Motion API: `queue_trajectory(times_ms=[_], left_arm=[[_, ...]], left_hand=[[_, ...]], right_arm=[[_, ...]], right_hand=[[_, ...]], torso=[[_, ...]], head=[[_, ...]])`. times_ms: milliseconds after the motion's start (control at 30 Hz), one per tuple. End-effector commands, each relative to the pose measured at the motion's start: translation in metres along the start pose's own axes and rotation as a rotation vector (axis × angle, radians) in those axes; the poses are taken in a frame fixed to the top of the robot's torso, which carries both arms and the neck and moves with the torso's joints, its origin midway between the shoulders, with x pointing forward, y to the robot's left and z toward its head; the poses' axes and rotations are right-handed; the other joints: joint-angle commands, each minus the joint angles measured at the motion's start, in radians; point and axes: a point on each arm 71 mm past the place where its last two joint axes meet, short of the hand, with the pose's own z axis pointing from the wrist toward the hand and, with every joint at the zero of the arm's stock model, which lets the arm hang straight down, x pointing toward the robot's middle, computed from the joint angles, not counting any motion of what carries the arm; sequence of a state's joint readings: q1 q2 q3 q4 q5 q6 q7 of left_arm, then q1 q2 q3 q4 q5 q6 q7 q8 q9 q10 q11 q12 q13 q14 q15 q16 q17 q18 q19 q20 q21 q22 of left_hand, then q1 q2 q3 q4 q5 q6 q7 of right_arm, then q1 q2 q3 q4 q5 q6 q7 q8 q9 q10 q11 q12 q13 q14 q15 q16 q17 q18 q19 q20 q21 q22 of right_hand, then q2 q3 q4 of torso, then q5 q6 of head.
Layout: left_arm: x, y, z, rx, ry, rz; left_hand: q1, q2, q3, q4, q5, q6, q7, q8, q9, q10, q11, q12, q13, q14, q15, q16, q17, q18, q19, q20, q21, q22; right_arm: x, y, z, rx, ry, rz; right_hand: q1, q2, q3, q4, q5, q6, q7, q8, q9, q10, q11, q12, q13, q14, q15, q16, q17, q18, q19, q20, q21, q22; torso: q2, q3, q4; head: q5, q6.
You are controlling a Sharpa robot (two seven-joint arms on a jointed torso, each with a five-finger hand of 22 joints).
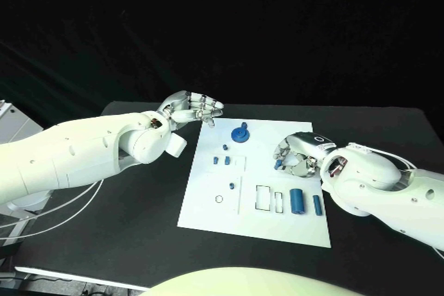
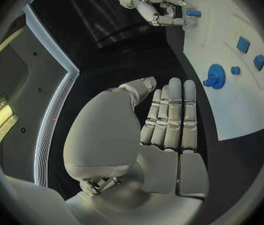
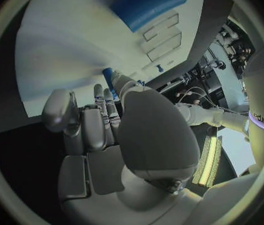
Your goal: Assemble the parts on the task board
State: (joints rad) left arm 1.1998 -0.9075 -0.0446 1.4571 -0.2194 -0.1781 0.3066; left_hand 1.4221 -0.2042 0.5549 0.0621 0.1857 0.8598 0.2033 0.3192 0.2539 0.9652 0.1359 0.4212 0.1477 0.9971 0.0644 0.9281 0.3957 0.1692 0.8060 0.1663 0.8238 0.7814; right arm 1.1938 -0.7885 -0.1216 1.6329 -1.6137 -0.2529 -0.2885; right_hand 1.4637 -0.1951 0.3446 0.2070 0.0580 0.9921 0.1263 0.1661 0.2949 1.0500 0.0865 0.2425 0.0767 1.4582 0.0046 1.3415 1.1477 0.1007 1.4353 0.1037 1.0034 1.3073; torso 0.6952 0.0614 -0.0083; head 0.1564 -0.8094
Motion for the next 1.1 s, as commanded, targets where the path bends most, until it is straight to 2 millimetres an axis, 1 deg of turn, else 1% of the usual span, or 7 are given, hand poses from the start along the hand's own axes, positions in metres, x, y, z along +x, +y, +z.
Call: queue_trajectory(times_ms=[33,367,467,567,600,733,1100], left_arm=[[0.002,0.000,0.001,-0.003,0.016,-0.008],[0.002,0.000,0.001,-0.008,0.016,-0.008],[0.002,0.000,0.001,-0.008,0.016,-0.008],[0.003,0.000,0.001,-0.009,0.016,-0.008],[0.003,0.000,0.001,-0.009,0.016,-0.008],[0.003,0.000,0.001,-0.009,0.016,-0.008],[0.002,0.000,0.002,-0.008,0.014,-0.012]], left_hand=[[-0.005,0.005,0.002,0.001,0.001,-0.004,0.004,-0.003,-0.001,-0.004,0.003,-0.003,-0.001,0.002,0.003,-0.006,0.001,0.012,-0.008,0.002,-0.003,0.000],[-0.008,0.010,0.003,0.004,0.001,-0.004,0.005,-0.003,-0.001,-0.005,0.004,-0.003,-0.001,0.003,0.004,-0.006,0.002,0.012,-0.007,0.003,-0.003,0.000],[-0.008,0.010,0.003,0.004,0.001,-0.004,0.005,-0.003,-0.001,-0.005,0.004,-0.003,-0.001,0.003,0.004,-0.006,0.002,0.012,-0.007,0.003,-0.003,0.000],[-0.009,0.012,0.004,0.005,0.001,-0.004,0.005,-0.003,-0.001,-0.006,0.004,-0.003,-0.002,0.003,0.004,-0.006,0.002,0.012,-0.007,0.003,-0.003,0.000],[-0.009,0.012,0.004,0.005,0.001,-0.004,0.005,-0.003,-0.001,-0.006,0.004,-0.003,-0.002,0.003,0.004,-0.006,0.002,0.012,-0.007,0.003,-0.003,0.000],[-0.009,0.012,0.004,0.005,0.001,-0.004,0.005,-0.003,-0.001,-0.006,0.004,-0.003,-0.002,0.003,0.004,-0.006,0.002,0.012,-0.007,0.003,-0.003,0.000],[-0.040,0.012,-0.008,0.031,-0.002,-0.008,0.005,-0.002,-0.002,-0.011,0.005,0.000,-0.001,0.005,0.007,-0.002,0.006,0.012,-0.007,0.008,-0.018,-0.009]], right_arm=[[0.003,0.002,0.001,-0.005,0.027,-0.012],[0.007,0.004,0.004,-0.009,0.032,0.006],[0.008,0.005,0.004,-0.011,0.031,-0.002],[0.008,0.006,0.004,-0.012,0.020,-0.013],[0.007,0.006,0.004,-0.013,0.014,-0.014],[0.006,0.008,0.003,-0.021,-0.015,-0.011],[-0.007,0.015,-0.007,-0.043,-0.068,0.078]], right_hand=[[0.003,-0.003,0.021,0.006,0.003,0.016,0.000,0.006,0.003,0.022,-0.004,0.006,0.000,0.012,-0.003,0.008,0.009,-0.012,0.012,-0.003,0.021,0.081],[0.000,0.009,0.100,0.009,0.002,0.062,-0.008,0.029,0.019,0.115,-0.026,0.003,0.004,0.036,-0.020,0.028,0.042,-0.025,0.037,-0.025,0.098,0.111],[0.010,0.020,0.127,-0.009,0.002,0.081,-0.016,0.043,0.029,0.146,-0.036,0.003,0.009,0.038,-0.028,0.029,0.046,-0.027,0.041,-0.032,0.114,0.119],[0.034,0.033,0.173,-0.054,0.002,0.090,-0.018,0.057,0.040,0.184,-0.048,0.010,0.022,0.039,-0.039,0.029,0.047,-0.030,0.046,-0.043,0.134,0.129],[0.053,0.040,0.202,-0.083,0.003,0.085,-0.016,0.057,0.042,0.196,-0.049,0.013,0.029,0.040,-0.041,0.030,0.049,-0.032,0.048,-0.048,0.145,0.134],[0.030,0.036,0.277,-0.129,0.003,0.082,-0.013,0.062,0.050,0.203,-0.045,0.008,0.047,0.041,-0.039,0.029,0.049,-0.035,0.050,-0.049,0.158,0.145],[-0.019,0.026,0.307,-0.156,0.001,0.088,-0.015,0.075,0.063,0.210,-0.049,0.004,0.065,0.038,-0.041,0.022,0.038,-0.033,0.047,-0.046,0.152,0.149]], torso=[[0.000,-0.0002,0.0003],[0.000,0.0006,-0.0009],[0.000,0.0008,-0.0007],[-0.001,0.0008,-0.0010],[-0.001,0.0008,-0.0010],[-0.001,0.0005,-0.0011],[-0.001,-0.0001,0.0004]], head=[[0.000,-0.002],[0.002,-0.003],[0.001,-0.004],[0.002,-0.004],[0.002,-0.004],[0.001,-0.004],[0.003,-0.005]])
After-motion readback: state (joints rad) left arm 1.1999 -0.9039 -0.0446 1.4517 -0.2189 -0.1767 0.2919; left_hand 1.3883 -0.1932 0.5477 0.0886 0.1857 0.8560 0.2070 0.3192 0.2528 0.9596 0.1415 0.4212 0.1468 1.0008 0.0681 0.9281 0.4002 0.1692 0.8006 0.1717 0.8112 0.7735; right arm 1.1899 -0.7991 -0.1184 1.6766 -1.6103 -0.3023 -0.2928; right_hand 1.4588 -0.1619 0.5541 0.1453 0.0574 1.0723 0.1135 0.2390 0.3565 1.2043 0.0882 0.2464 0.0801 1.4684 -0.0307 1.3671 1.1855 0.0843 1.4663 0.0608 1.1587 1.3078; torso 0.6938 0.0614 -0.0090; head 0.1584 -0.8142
